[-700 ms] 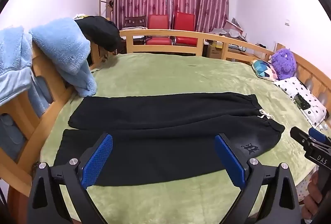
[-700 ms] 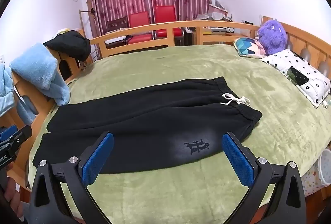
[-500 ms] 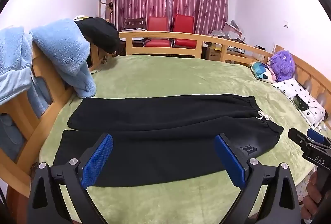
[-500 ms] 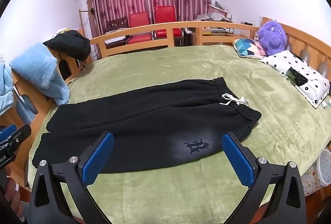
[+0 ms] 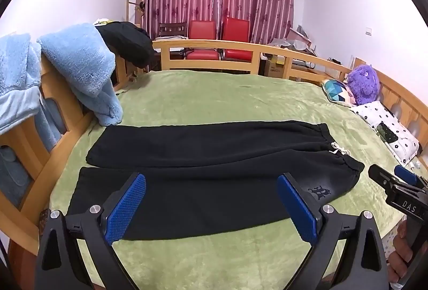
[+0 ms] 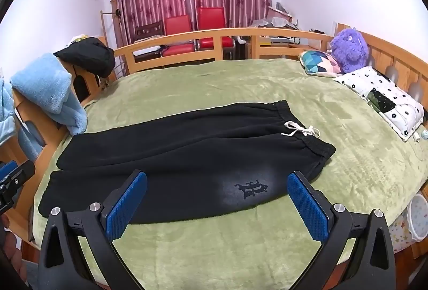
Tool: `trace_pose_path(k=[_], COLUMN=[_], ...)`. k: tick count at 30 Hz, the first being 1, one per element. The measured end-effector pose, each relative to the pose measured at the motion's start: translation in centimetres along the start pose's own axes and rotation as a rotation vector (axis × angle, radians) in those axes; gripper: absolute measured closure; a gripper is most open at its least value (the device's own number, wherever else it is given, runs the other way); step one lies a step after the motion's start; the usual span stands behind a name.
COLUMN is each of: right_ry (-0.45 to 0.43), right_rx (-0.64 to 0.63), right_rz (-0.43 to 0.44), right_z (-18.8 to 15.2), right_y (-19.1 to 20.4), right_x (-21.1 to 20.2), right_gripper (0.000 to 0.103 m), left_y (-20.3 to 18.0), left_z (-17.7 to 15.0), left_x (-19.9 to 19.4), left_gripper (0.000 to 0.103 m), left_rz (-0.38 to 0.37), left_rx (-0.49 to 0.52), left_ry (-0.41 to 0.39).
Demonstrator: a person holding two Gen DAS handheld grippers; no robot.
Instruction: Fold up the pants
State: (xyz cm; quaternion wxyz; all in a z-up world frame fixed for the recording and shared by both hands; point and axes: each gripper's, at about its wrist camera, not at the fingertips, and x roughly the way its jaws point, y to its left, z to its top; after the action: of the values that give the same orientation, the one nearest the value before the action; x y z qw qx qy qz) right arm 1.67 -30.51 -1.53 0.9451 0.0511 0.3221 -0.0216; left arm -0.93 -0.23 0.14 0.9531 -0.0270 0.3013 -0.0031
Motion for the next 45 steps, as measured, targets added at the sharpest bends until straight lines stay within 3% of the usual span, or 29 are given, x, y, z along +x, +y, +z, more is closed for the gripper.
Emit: trace_pose_path(k=[45], right_ry=[0.002], right_rx=[-0.015], right_rz=[-0.004], right_z=[0.0], right_y=[1.0], right_x=[0.3], right_gripper=[0.000], left_y=[-0.3], left_z=[0.0], left_x=[-0.8], left_gripper=[0.004], left_rz=[-0.018], left_rx=[-0.004], left_ry=[0.000])
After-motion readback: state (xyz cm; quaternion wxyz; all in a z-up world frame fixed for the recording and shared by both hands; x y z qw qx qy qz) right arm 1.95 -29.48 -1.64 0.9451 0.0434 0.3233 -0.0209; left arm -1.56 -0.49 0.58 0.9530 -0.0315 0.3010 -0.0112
